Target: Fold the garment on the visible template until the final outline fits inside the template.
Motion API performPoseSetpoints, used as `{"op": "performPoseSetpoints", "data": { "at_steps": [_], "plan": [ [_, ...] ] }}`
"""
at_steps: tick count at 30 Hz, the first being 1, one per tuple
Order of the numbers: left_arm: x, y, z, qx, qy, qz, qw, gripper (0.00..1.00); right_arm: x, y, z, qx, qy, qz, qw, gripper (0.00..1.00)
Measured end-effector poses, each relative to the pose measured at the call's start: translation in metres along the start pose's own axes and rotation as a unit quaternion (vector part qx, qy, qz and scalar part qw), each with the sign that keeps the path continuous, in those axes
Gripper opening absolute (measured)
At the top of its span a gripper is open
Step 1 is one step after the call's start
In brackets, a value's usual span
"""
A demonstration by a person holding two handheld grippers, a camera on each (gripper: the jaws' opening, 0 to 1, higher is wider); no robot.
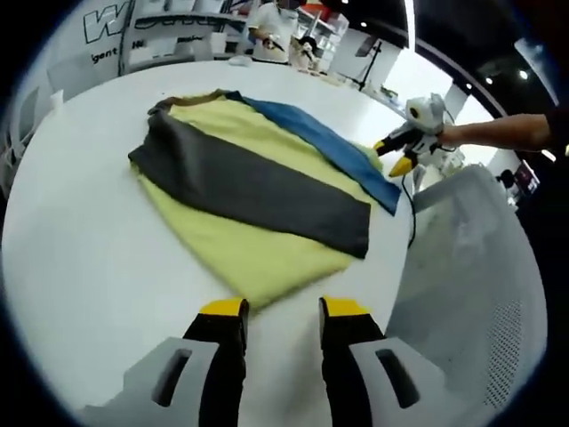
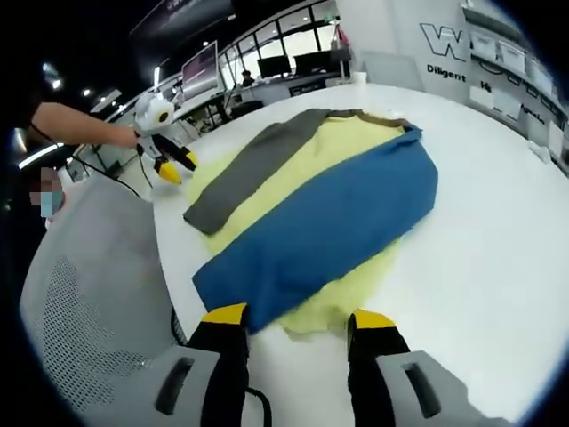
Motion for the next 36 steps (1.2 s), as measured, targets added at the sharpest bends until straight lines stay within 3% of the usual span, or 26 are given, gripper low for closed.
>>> {"op": "performPoseSetpoints", "data": {
  "at_steps": [4, 8, 11, 14, 18, 19, 23, 25, 26, 33, 36],
  "plan": [
    [-0.004, -0.001, 0.003, 0.016, -0.008, -0.006, 0.9998, 0.00, -0.006, -0.005, -0.002, -0.010, 0.004, -0.005, 0.9999, 0.19],
    [-0.001, 0.000, 0.000, 0.009, 0.000, -0.007, 0.9999, 0.06, -0.009, -0.005, -0.004, -0.026, 0.006, -0.003, 0.9997, 0.08],
    [-0.003, -0.002, -0.013, -0.006, 0.047, -0.011, 0.9988, 0.19, -0.007, -0.003, 0.000, -0.009, -0.001, 0.007, 0.9999, 0.18],
    [-0.006, -0.003, -0.019, -0.015, 0.057, 0.004, 0.9983, 0.30, -0.005, -0.002, 0.005, 0.000, -0.011, 0.012, 0.9999, 0.28],
    [0.000, 0.005, -0.021, -0.012, 0.044, 0.025, 0.9987, 0.34, 0.001, -0.004, 0.009, 0.007, -0.018, 0.012, 0.9997, 0.37],
    [0.003, 0.008, -0.022, -0.014, 0.041, 0.027, 0.9987, 0.33, 0.001, 0.001, 0.009, 0.005, -0.015, 0.032, 0.9994, 0.38],
    [0.017, 0.016, -0.015, -0.030, -0.001, 0.043, 0.9986, 0.35, 0.003, 0.004, 0.013, 0.031, -0.017, 0.027, 0.9990, 0.43],
    [0.021, 0.018, -0.007, -0.013, -0.024, 0.040, 0.9988, 0.31, 0.005, 0.007, 0.012, 0.032, -0.015, 0.027, 0.9990, 0.43],
    [0.021, 0.019, -0.005, 0.002, -0.024, 0.040, 0.9989, 0.29, 0.005, 0.009, 0.012, 0.029, -0.015, 0.029, 0.9991, 0.42],
    [0.013, 0.017, -0.002, -0.019, -0.029, 0.042, 0.9985, 0.12, 0.001, 0.010, 0.007, 0.035, 0.021, 0.014, 0.9991, 0.11],
    [0.007, 0.012, 0.000, -0.061, -0.032, 0.038, 0.9969, 0.10, -0.001, 0.008, 0.007, 0.013, 0.026, 0.003, 0.9996, 0.00]
  ]
}}
Point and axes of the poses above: the point that each gripper's makers call its tool centre point, and the gripper's own axes: x roughly forward along the fingers, z roughly to its right, y roughly out of its top, the point moved 7 cm from there along -x, roughly backward along the fingers, and after that the axes turned 13 degrees about -y, right-handed, at the moved point
